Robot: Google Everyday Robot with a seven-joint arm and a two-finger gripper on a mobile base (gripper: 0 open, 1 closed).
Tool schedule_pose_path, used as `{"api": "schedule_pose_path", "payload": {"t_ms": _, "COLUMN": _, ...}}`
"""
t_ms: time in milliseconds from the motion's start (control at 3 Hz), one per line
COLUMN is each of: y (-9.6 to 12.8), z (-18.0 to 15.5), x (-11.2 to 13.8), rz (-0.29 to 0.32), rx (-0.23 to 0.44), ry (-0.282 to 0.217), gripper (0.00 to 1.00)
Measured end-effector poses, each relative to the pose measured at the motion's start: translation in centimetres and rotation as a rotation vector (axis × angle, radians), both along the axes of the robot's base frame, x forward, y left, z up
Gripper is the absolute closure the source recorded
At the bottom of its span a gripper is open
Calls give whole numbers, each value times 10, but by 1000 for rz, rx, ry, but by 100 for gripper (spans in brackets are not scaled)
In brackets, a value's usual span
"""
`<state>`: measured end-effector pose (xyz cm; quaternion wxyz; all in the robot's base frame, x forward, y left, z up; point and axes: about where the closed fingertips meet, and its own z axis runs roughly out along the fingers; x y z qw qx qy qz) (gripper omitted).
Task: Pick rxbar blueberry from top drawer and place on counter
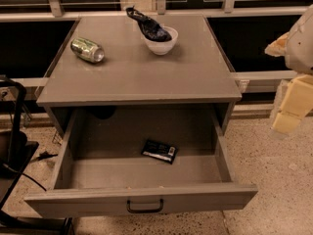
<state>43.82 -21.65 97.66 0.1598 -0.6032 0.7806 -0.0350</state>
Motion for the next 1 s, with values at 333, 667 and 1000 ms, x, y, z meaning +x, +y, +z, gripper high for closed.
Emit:
{"api": "schedule_pose_path", "payload": {"t_ms": 333, "y": 0, "z": -6, "x": 0, "rz": 1, "rx": 17, "ry": -4, "gripper": 0}}
{"api": "schedule_pose_path", "payload": {"t_ms": 667, "y": 2, "z": -18, "x": -4, "rz": 14, "rx": 50, "ry": 5, "gripper": 0}}
{"api": "schedule_pose_path", "payload": {"t_ms": 1000, "y": 15, "z": -38, "x": -2, "rz": 22, "rx": 97, "ry": 8, "gripper": 0}}
